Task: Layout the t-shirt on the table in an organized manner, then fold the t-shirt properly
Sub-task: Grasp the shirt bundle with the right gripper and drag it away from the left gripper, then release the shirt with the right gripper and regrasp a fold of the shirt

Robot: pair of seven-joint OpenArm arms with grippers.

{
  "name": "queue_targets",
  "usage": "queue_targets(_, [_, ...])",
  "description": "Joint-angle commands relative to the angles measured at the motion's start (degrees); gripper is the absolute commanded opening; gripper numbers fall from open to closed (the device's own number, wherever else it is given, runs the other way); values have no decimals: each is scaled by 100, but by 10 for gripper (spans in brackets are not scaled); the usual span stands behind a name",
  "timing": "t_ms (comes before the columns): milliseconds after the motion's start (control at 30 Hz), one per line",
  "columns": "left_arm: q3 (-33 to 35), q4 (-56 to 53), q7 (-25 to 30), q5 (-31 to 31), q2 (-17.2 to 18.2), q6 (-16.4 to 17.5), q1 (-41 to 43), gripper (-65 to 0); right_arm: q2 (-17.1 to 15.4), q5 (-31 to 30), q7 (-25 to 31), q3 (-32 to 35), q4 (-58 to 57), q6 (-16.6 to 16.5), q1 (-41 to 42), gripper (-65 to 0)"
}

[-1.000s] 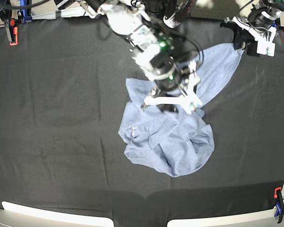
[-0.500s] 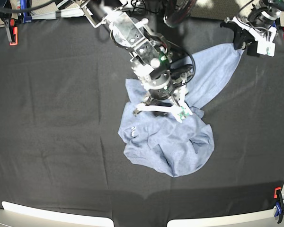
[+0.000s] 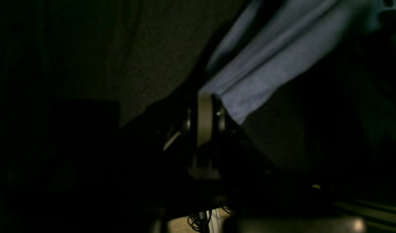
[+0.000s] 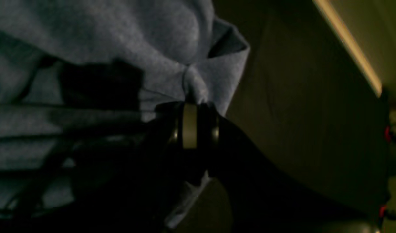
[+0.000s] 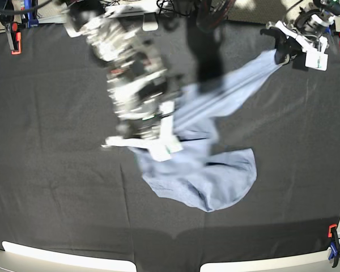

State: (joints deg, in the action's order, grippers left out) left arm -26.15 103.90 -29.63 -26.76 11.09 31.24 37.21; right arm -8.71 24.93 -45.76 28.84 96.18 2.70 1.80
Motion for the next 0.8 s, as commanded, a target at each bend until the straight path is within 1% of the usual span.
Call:
queue_targets(0, [-48, 87, 76, 33, 52, -72, 59, -650, -122, 157, 17, -188, 111, 142, 118, -650])
queue_targets(100, [-48, 87, 76, 33, 50, -72, 57, -650, -407, -98, 35, -579, 111, 142, 120, -650])
queue_targets(200, [-48, 87, 98, 31, 50, -72, 57, -650, -627, -601, 52, -833, 111, 133, 118, -650])
queue_targets(333, [-48, 87, 96, 31, 48, -74, 57, -650, -750, -905, 175, -879, 114, 120, 120, -650])
queue_targets(400, [-48, 87, 98, 28, 48, -74, 55, -650, -734, -1043, 197, -831, 212, 2, 118, -650])
queue_targets(433, [-48, 87, 101, 28, 48, -74, 55, -650, -730, -1137, 197, -767, 326, -85, 118, -650])
queue_targets(500, [-48, 87, 101, 28, 48, -74, 55, -650, -730, -1211, 175, -518, 702, -103, 118, -650])
queue_targets(567, [-48, 87, 101, 28, 48, -74, 57, -650, -723, -1213, 107, -153, 1207, -101, 116, -650])
queue_targets(633, [-48, 87, 101, 28, 48, -74, 57, -650, -643, -1215, 70, 280, 1641, -98, 114, -650])
queue_targets(667, [-48, 87, 98, 28, 46, -74, 57, -650, -549, -1213, 85, 496, 1775, -101, 98, -650])
queue_targets(767, [-44, 87, 96, 31, 37, -74, 59, -650, -109, -1211, 92, 1163, 1821, -101, 85, -650])
